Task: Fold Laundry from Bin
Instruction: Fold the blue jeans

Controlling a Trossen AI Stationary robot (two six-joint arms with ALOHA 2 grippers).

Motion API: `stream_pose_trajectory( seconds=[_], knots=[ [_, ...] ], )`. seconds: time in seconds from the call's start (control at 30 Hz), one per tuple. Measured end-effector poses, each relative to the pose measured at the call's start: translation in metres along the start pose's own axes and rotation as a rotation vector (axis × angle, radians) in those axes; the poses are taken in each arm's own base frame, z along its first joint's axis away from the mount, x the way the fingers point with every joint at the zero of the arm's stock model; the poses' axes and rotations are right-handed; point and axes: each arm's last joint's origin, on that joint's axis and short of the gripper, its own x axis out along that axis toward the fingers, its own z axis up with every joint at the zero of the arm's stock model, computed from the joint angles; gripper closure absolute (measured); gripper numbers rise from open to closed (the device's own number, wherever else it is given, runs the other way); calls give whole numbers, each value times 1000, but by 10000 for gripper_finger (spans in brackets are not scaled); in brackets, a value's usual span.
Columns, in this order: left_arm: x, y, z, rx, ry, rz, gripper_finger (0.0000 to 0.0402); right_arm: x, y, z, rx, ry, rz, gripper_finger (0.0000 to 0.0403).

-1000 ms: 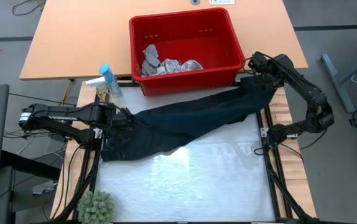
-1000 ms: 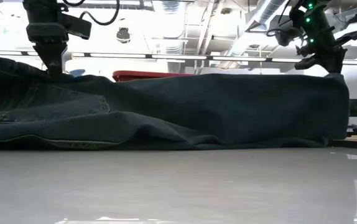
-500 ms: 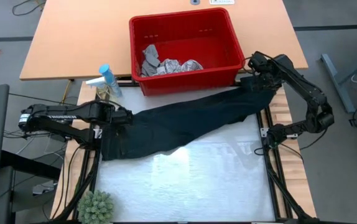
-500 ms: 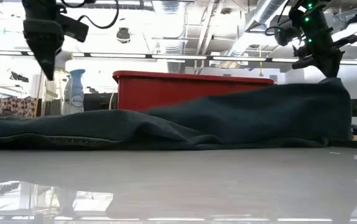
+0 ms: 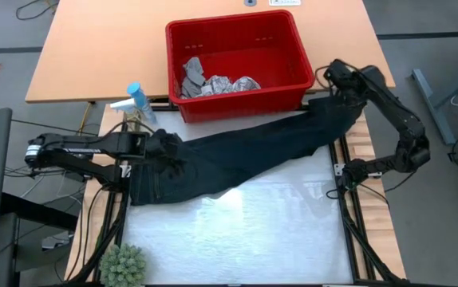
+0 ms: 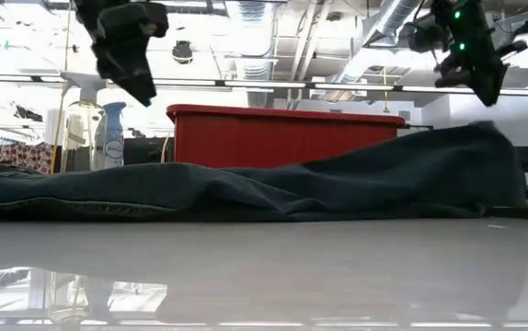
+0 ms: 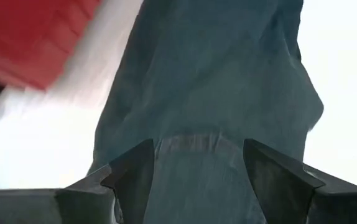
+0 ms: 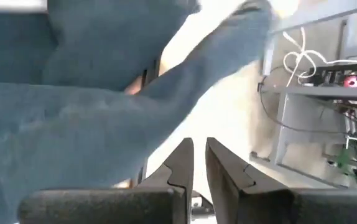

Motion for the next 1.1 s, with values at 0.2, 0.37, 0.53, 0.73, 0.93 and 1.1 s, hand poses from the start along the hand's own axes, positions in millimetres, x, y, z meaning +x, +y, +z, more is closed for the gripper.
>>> stream_pose_trajectory(
  seconds=[0.2, 0.37, 0.53, 0.73, 0.93, 1.1],
  knots=[
    [21, -7, 1, 115, 62, 28, 166, -46, -26, -7, 29, -204, 67, 336],
    [45, -14, 0, 156, 145, 54, 166, -73, -45, -10, 37, -315, 129, 335],
    [73, -22, 0, 226, 192, 62, 166, -96, -45, -18, -59, -434, 487, 335],
    [91, -31, 6, 277, 142, 15, 166, -117, -20, -45, -502, -506, 962, 319],
    [95, -29, 13, 319, 87, 9, 166, -130, 26, -67, -801, -522, 1041, 277],
    [98, -18, 17, 307, 90, 34, 166, -130, 82, -86, -1086, -550, 916, 224]
  ],
)
